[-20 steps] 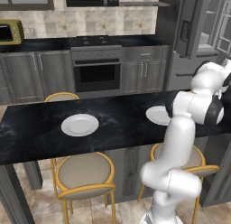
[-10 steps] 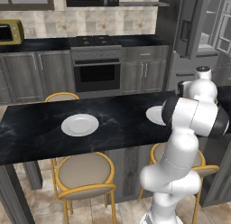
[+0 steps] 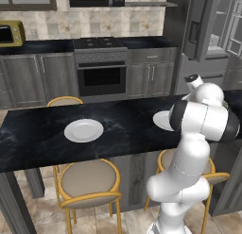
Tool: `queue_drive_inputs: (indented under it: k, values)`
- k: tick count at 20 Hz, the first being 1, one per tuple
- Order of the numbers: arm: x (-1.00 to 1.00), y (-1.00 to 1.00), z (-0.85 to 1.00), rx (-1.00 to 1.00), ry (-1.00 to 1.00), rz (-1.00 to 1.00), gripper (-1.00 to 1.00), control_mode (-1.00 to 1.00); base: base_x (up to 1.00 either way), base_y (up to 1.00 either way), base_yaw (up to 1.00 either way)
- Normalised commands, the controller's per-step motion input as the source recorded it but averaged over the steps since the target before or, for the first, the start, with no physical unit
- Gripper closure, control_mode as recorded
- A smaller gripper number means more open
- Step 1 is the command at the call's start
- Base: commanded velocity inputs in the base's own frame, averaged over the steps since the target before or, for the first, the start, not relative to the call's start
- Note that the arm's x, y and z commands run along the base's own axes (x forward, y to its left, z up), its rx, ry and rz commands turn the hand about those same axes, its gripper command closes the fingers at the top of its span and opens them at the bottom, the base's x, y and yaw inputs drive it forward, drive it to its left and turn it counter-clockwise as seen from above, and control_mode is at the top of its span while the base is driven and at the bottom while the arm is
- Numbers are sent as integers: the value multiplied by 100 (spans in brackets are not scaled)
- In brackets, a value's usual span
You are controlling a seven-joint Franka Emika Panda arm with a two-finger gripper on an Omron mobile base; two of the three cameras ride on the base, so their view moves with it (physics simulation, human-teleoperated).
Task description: Pick the chicken drumstick and lime from their plates and place them in the bowl. Then put the bowl in the fridge.
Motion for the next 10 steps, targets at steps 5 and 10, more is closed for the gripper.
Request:
queue_drive_inputs:
  k: [5, 10]
  values:
    - [11, -14, 4, -8, 21, 0, -100, -100, 0, 0, 0]
    - [2, -23, 1, 2, 9, 0, -100, -100, 0, 0, 0]
